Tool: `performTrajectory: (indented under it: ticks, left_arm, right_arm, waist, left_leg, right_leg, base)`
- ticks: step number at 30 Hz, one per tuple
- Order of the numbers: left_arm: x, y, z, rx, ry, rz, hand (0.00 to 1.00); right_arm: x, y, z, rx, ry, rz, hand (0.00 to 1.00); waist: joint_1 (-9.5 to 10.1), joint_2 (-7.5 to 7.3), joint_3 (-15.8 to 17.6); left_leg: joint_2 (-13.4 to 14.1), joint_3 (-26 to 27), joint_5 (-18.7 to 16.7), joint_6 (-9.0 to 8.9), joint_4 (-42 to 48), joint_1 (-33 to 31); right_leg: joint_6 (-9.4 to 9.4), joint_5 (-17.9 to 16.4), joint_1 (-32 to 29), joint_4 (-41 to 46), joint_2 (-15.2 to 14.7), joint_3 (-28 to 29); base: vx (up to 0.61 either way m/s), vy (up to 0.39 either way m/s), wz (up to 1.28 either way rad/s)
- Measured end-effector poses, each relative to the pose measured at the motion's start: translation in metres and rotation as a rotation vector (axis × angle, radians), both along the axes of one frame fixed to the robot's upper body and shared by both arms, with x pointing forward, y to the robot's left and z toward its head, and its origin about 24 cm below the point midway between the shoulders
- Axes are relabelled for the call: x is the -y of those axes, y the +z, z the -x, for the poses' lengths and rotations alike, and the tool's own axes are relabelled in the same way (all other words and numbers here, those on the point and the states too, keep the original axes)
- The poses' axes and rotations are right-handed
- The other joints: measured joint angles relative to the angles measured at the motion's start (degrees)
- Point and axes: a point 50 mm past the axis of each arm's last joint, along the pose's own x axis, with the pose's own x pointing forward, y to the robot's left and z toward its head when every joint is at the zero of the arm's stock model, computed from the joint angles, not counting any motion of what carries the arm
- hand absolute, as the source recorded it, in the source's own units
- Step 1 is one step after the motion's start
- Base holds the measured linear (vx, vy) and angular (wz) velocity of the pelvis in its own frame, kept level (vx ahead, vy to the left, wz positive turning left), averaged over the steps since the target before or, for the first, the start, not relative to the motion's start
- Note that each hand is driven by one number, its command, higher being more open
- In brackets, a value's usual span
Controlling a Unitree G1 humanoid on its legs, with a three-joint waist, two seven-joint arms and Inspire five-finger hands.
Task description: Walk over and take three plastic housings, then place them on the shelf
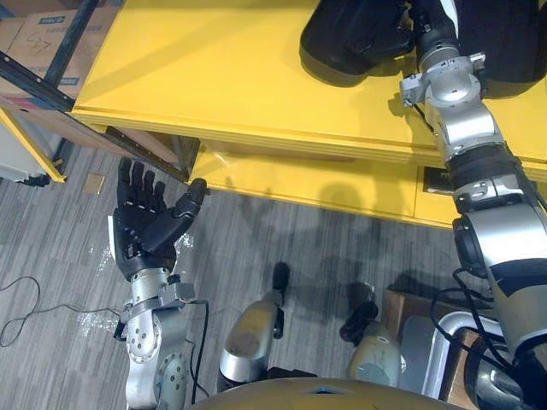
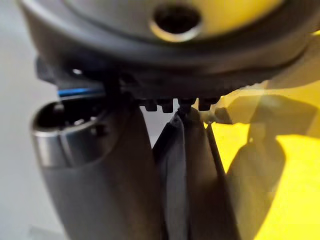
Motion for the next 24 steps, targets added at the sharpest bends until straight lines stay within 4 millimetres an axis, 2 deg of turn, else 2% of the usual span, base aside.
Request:
performTrajectory:
  ticks: [11, 16, 24]
  left_arm:
    - [-0.001, 0.0, 0.0, 0.004, -0.005, 0.017, 1.0]
    - [-0.001, 0.0, -0.001, 0.007, -0.007, 0.017, 1.0]
    - [-0.004, 0.002, -0.001, 0.004, -0.022, -0.02, 1.0]
  right_arm:
    - [-0.005, 0.005, -0.002, 0.031, 0.007, 0.119, 1.0]
    - [-0.006, 0.017, 0.001, 0.099, -0.041, 0.186, 1.0]
    - [-0.012, 0.029, 0.004, 0.161, -0.07, 0.432, 1.0]
  waist:
    - [0.4, 0.08, 0.1]
    - [0.98, 0.95, 1.2]
    - [1.46, 1.0, 1.3]
  left_leg:
    - [0.0, -0.8, 0.5, -0.1, -0.8, -0.7]
    - [0.0, -0.9, 0.5, -0.09, -0.8, -0.9]
    - [0.3, -1.4, 0.5, -0.09, -0.8, -1.1]
  right_leg:
    - [-0.07, 0.0, -0.3, -0.3, 0.1, -0.9]
    - [0.0, 0.0, -0.3, -0.8, 0.2, -1.0]
    - [0.18, 0.4, 0.3, -1.9, 1.0, -1.7]
  base:
    - [-0.01, -0.048, 0.04]
    - [-0.01, -0.015, 0.0]
    - [0.0, -0.048, 0.02]
